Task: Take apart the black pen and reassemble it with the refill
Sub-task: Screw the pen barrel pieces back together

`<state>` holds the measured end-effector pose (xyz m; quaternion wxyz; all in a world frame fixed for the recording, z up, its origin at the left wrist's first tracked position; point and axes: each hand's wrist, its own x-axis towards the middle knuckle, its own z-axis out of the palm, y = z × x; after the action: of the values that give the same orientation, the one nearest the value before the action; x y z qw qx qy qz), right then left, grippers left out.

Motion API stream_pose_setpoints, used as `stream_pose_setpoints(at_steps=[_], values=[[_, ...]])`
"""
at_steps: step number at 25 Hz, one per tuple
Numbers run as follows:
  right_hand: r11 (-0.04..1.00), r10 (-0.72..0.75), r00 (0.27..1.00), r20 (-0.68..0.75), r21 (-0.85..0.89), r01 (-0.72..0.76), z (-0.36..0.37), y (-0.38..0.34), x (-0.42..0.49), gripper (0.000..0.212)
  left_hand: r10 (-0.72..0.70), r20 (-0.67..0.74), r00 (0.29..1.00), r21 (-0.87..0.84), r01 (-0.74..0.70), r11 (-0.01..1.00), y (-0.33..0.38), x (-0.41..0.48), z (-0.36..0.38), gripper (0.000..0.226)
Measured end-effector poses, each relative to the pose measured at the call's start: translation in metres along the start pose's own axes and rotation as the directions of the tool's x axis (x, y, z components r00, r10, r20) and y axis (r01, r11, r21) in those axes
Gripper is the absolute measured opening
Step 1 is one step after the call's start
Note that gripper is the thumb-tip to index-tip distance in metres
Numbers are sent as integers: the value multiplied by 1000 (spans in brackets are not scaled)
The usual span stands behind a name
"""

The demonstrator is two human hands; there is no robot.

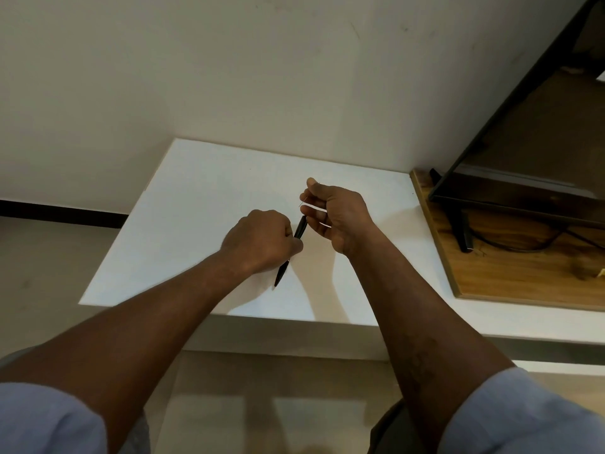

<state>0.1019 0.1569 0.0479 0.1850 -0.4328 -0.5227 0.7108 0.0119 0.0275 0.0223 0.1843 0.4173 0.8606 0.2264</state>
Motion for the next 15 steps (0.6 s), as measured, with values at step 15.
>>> stream_pose_setpoints(at_steps=[15], values=[[986, -164, 986, -23, 5, 164, -2, -3, -13, 24, 56, -41, 998, -70, -58, 996, -2, -24, -27, 15]])
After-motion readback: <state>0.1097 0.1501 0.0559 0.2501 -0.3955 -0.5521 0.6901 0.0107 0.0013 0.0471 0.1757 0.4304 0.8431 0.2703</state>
